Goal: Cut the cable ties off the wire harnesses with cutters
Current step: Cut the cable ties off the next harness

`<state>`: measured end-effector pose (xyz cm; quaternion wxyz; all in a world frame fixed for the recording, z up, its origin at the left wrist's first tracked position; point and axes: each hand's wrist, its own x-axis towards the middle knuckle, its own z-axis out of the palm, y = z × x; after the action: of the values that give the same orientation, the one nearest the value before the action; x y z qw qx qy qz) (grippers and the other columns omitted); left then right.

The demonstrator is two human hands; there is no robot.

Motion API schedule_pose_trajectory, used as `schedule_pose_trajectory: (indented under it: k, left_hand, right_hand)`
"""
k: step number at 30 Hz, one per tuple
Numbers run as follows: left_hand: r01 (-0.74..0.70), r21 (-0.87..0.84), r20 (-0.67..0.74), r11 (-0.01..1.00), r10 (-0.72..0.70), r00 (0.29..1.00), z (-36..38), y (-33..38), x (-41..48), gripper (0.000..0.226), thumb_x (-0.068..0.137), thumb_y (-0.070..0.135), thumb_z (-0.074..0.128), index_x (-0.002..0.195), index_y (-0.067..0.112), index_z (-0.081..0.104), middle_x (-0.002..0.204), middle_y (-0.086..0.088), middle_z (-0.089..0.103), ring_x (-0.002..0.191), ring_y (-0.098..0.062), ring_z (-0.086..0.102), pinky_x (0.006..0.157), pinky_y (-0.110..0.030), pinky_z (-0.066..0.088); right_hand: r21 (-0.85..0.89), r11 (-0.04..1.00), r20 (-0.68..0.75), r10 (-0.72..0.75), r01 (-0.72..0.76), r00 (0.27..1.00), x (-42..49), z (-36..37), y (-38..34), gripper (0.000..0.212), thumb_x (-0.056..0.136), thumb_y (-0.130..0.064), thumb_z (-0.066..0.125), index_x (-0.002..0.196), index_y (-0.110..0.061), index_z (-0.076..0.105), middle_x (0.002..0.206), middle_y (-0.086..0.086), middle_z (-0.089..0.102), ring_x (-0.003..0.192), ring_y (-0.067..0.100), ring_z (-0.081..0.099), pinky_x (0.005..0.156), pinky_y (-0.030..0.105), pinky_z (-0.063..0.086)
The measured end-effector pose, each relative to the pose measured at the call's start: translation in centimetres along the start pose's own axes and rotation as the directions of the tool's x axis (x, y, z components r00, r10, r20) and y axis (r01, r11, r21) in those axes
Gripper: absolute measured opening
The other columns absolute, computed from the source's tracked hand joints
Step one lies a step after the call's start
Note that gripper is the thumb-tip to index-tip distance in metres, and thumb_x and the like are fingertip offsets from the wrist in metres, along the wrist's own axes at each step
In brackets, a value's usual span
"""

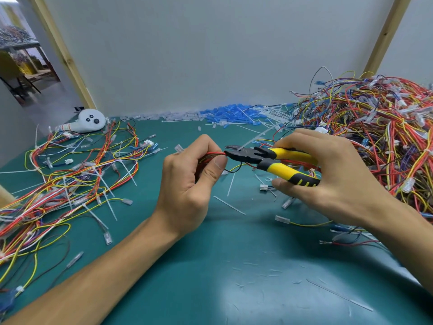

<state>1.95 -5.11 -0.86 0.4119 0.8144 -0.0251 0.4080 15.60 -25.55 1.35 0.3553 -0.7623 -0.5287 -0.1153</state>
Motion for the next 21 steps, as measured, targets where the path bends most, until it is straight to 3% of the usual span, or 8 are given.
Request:
schedule_pose_trajectory:
  k: [4, 6, 9, 13, 18, 21]
  left_hand:
    - [0.001, 0.001, 0.008, 1.0, -0.001, 1.0, 0.18, 0.02, -0.03, 0.026, 0.101, 0.018, 0.055, 0.077, 0.009, 0.049, 0.059, 0.007, 0.038, 0.052, -0.017, 0.034, 0.052, -0.029, 0.027]
    - [-0.011, 0.0, 0.003, 1.0, 0.011, 1.0, 0.17, 0.07, -0.04, 0.025, 0.101, 0.018, 0.055, 0.078, 0.01, 0.049, 0.059, 0.008, 0.038, 0.052, -0.016, 0.034, 0.051, -0.029, 0.027]
    - [-0.021, 0.007, -0.005, 1.0, 0.021, 1.0, 0.14, 0.06, -0.02, 0.025, 0.101, 0.019, 0.055, 0.078, 0.012, 0.049, 0.059, 0.009, 0.038, 0.052, -0.015, 0.034, 0.051, -0.029, 0.028]
    - [-0.01, -0.015, -0.038, 1.0, 0.009, 0.999, 0.1, -0.12, -0.1, 0.026, 0.101, 0.021, 0.055, 0.078, 0.009, 0.05, 0.059, 0.007, 0.037, 0.052, -0.017, 0.033, 0.051, -0.03, 0.026]
    - [-0.003, -0.027, -0.056, 1.0, 0.001, 0.998, 0.17, -0.25, -0.14, 0.027, 0.102, 0.02, 0.055, 0.08, 0.004, 0.052, 0.058, 0.009, 0.037, 0.051, -0.014, 0.032, 0.051, -0.028, 0.025]
    - [0.002, -0.029, -0.046, 1.0, -0.003, 0.999, 0.13, -0.22, -0.1, 0.026, 0.101, 0.018, 0.055, 0.08, 0.003, 0.051, 0.058, 0.009, 0.037, 0.051, -0.015, 0.032, 0.051, -0.028, 0.025]
  right_hand:
    - [0.04, 0.997, -0.024, 0.071, -0.07, 0.997, -0.22, -0.19, 0.01, 0.023, 0.072, -0.022, 0.089, 0.081, -0.021, 0.068, 0.065, -0.002, 0.059, 0.061, 0.02, 0.052, 0.057, 0.038, 0.046]
    - [0.063, 0.995, -0.009, 0.077, -0.076, 0.997, -0.31, -0.35, -0.13, 0.017, 0.07, -0.028, 0.081, 0.077, -0.02, 0.067, 0.06, 0.0, 0.055, 0.058, 0.021, 0.048, 0.055, 0.038, 0.041]
    - [0.06, 0.996, -0.009, 0.067, -0.066, 0.998, -0.25, -0.45, -0.43, 0.015, 0.07, -0.026, 0.082, 0.078, -0.019, 0.071, 0.063, 0.0, 0.057, 0.059, 0.02, 0.048, 0.056, 0.039, 0.042]
    - [0.007, 1.0, -0.003, 0.028, -0.028, 1.0, -0.01, -0.53, -0.42, 0.028, 0.072, -0.021, 0.089, 0.097, -0.021, 0.077, 0.084, -0.004, 0.066, 0.078, 0.019, 0.06, 0.068, 0.036, 0.048]
    - [0.001, 0.998, -0.047, 0.059, -0.059, 0.997, -0.22, -0.67, -0.26, 0.01, 0.067, -0.023, 0.079, 0.075, -0.023, 0.074, 0.061, -0.007, 0.056, 0.058, 0.011, 0.046, 0.053, 0.023, 0.035]
    - [-0.074, 0.997, -0.03, 0.024, -0.026, 0.999, -0.01, -0.77, -0.48, 0.021, 0.066, -0.025, 0.08, 0.087, -0.022, 0.077, 0.073, -0.01, 0.061, 0.066, 0.012, 0.053, 0.062, 0.027, 0.041]
